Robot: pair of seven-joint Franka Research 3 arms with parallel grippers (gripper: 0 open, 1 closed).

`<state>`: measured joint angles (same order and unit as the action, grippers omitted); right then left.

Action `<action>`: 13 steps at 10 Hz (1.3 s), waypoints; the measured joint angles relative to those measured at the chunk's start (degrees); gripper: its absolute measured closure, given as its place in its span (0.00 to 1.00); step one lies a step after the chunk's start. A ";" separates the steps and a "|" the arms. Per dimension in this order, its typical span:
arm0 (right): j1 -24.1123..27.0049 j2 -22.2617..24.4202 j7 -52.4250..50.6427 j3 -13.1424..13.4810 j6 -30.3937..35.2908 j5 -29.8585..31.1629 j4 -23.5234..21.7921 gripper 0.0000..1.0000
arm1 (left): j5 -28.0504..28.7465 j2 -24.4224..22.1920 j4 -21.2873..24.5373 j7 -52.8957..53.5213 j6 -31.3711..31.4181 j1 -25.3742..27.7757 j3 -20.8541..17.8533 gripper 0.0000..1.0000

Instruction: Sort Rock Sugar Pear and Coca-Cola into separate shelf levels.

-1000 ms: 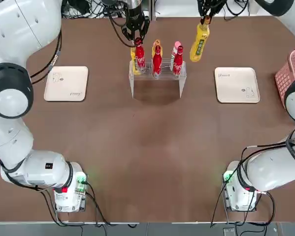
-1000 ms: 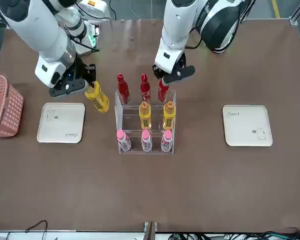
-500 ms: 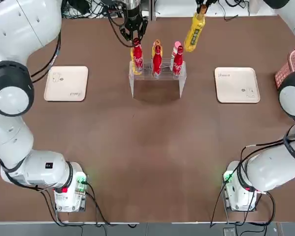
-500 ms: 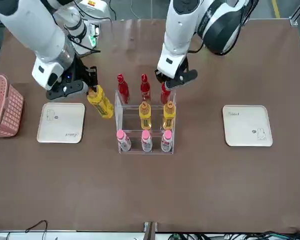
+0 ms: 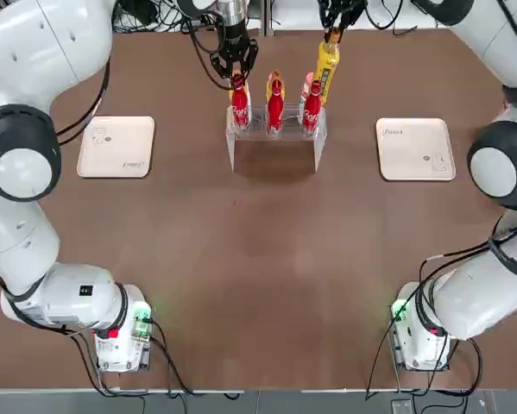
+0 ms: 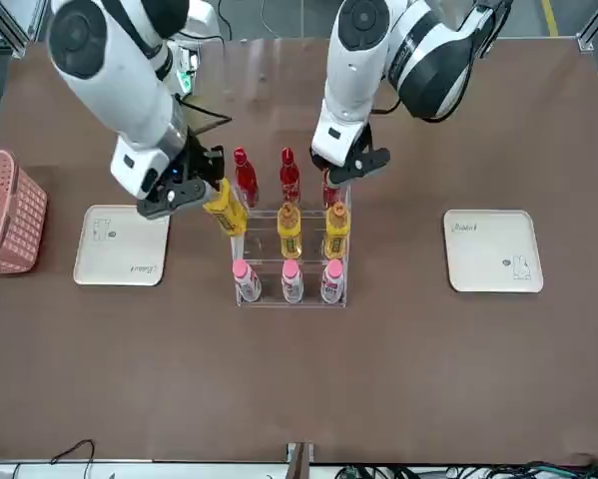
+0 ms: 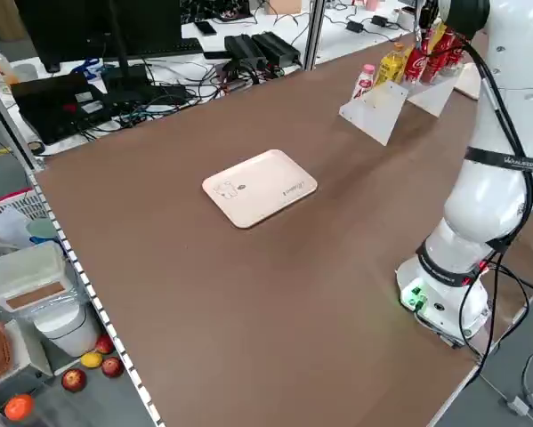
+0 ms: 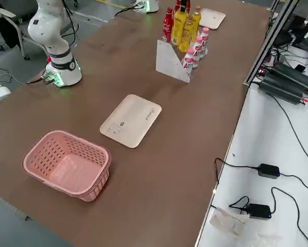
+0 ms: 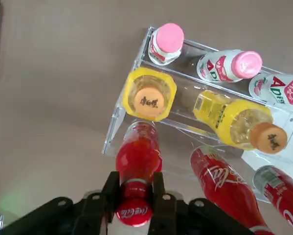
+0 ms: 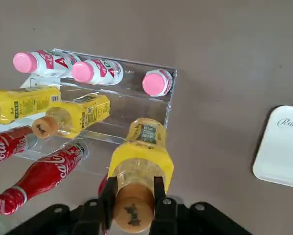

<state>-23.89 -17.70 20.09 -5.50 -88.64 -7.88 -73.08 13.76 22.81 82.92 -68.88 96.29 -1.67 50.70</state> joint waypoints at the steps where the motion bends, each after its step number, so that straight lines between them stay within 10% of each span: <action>1: -0.28 -0.36 0.85 0.00 -0.34 -0.11 0.15 0.66 | 0.08 0.00 0.00 0.00 0.00 0.07 -0.05 0.68; 3: -0.36 -0.46 1.95 0.00 -0.32 -1.14 0.31 0.66 | 0.09 0.00 -0.12 0.01 0.00 0.60 -0.15 0.57; 7: -1.42 -1.39 4.12 -0.04 -0.27 -1.63 0.32 0.66 | 0.11 -0.14 -0.90 -0.03 0.02 1.47 -0.15 0.01; 13: -1.83 -3.44 4.39 -0.04 -2.80 -1.82 -2.82 0.66 | -2.19 -3.38 -6.08 12.99 -6.96 17.42 0.23 0.00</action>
<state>-25.73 -21.15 24.48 -5.55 -91.45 -9.69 -75.90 11.57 19.43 76.84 -55.89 89.33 15.75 50.93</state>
